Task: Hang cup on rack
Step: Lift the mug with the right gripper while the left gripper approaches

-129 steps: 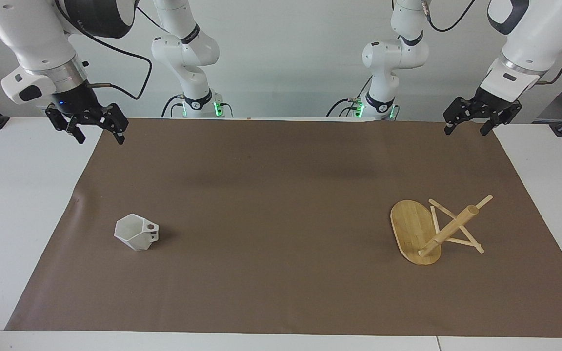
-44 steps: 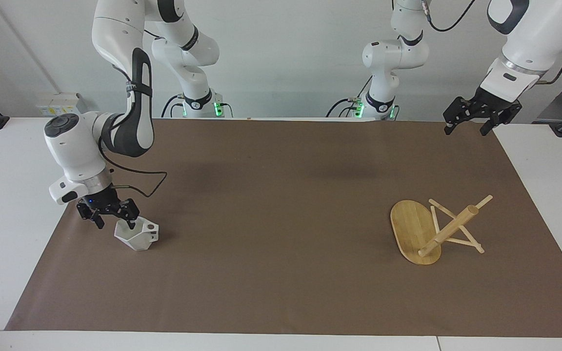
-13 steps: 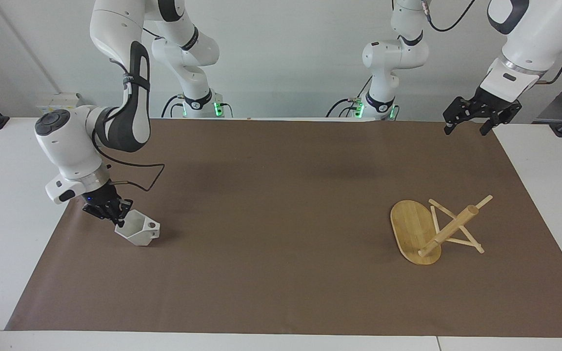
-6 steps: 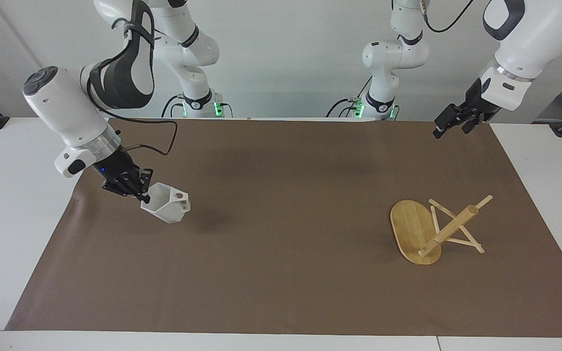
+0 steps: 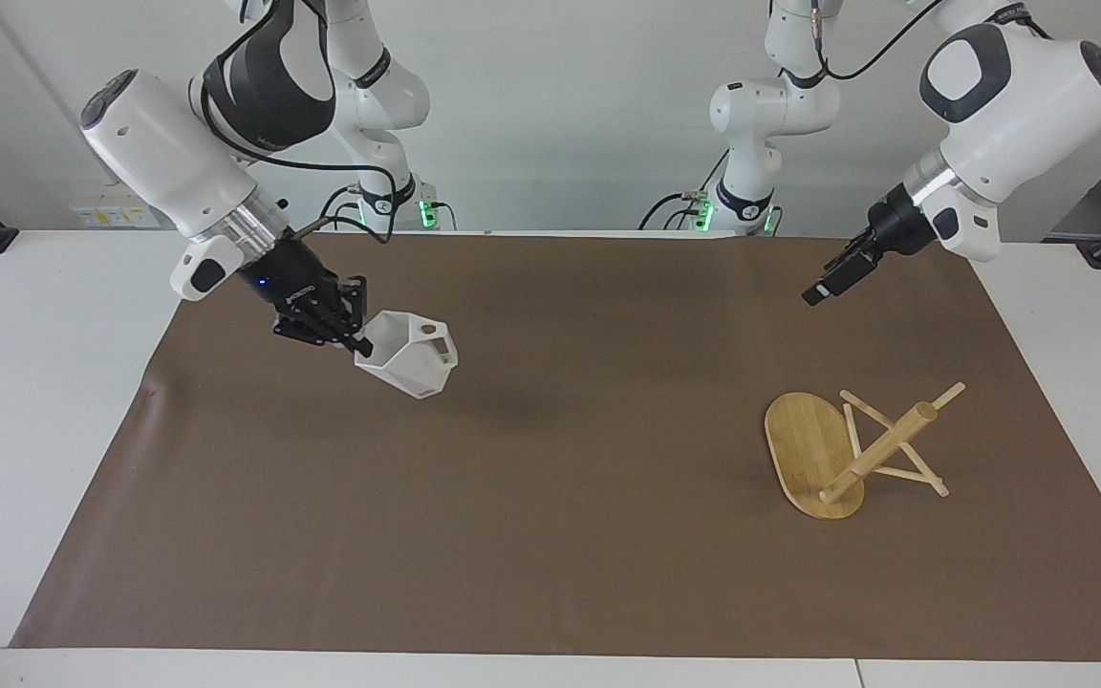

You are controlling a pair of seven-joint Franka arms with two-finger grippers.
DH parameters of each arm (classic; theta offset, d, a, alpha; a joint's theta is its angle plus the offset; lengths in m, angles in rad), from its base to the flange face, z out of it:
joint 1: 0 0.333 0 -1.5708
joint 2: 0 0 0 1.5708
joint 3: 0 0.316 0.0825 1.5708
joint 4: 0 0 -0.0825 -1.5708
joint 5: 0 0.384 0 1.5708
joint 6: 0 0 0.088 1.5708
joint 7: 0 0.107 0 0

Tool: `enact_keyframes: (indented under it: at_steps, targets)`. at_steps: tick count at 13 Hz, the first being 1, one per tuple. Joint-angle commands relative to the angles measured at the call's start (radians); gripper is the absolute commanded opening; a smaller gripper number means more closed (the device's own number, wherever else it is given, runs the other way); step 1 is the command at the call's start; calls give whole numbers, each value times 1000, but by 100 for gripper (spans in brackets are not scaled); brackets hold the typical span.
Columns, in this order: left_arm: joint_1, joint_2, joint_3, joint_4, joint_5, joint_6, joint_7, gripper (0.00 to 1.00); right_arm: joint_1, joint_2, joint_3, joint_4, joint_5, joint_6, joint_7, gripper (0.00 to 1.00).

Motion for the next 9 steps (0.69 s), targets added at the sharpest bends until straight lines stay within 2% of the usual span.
enact_keyframes:
  at_steps: [1, 3, 5, 7, 9]
  targets:
    - [-42, -90, -1, -165, -98, 139, -110, 100, -12, -25, 75, -6, 81, 10, 80, 0]
    - [-50, -107, -1, -228, -253, 201, -166, 100, -12, -27, 165, 16, 81, 39, 213, 0]
    - [-62, -79, -3, -234, -431, 276, -245, 100, -9, -25, 257, 14, 80, 155, 356, 0]
    - [-153, -65, -3, -259, -534, 406, -301, 100, -7, -24, 322, 2, 80, 258, 449, 0]
    - [-207, -67, -3, -277, -630, 448, -308, 100, -5, -24, 353, 0, 80, 275, 525, 0]
